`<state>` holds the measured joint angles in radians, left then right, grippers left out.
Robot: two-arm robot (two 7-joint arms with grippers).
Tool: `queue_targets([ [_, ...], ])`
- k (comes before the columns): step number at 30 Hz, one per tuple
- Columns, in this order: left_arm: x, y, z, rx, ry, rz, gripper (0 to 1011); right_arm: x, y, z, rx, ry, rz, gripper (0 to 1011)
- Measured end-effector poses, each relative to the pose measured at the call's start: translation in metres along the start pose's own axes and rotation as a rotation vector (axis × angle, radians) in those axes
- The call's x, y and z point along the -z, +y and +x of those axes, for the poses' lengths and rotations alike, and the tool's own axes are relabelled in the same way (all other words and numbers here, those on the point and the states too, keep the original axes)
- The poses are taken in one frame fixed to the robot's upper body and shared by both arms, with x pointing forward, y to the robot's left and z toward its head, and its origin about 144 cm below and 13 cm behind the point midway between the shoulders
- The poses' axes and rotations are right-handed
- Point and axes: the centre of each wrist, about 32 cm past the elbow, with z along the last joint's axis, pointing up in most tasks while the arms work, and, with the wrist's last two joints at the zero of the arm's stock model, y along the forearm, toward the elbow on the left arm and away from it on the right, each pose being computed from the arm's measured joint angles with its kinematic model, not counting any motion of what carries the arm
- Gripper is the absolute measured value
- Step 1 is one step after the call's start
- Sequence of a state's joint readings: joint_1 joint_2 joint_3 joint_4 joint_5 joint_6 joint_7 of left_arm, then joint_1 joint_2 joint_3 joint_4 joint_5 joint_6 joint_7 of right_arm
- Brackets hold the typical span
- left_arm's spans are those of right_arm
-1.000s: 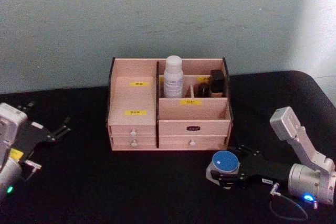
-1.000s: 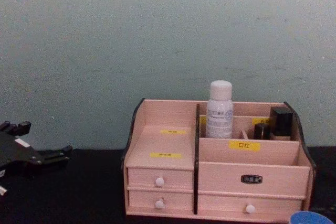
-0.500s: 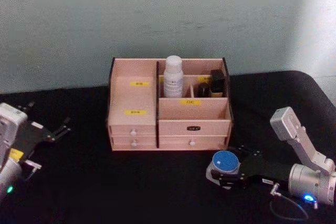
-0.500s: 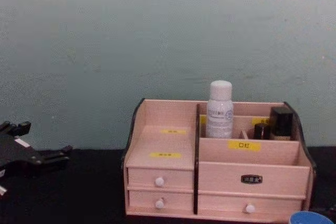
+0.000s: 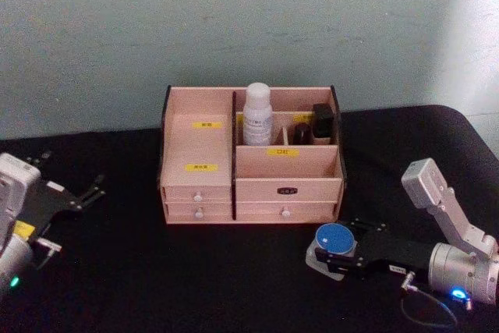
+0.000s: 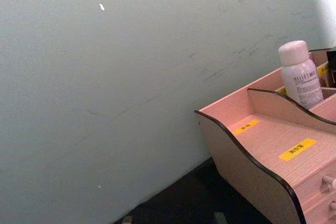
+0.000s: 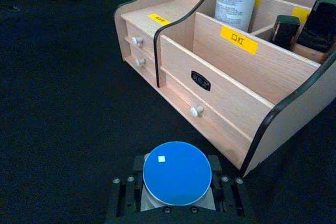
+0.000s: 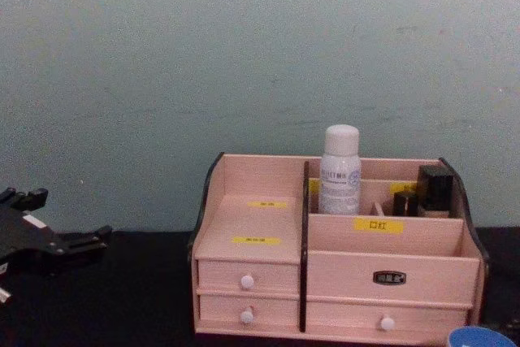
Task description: Pick up the facial cleanser and watermelon frost from the table and place them into the tiered storage box.
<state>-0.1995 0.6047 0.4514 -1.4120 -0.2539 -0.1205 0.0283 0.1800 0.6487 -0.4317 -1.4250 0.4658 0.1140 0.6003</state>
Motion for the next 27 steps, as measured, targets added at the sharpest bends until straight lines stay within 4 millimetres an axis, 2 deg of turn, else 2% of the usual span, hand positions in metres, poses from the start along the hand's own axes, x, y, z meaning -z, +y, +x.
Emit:
queue_targets([
  [27,0.0,0.0,0.0,0.0,0.0,0.0,1001,-0.0049,-0.0018,-0.0015,-0.024,-0.031,0.035,726],
])
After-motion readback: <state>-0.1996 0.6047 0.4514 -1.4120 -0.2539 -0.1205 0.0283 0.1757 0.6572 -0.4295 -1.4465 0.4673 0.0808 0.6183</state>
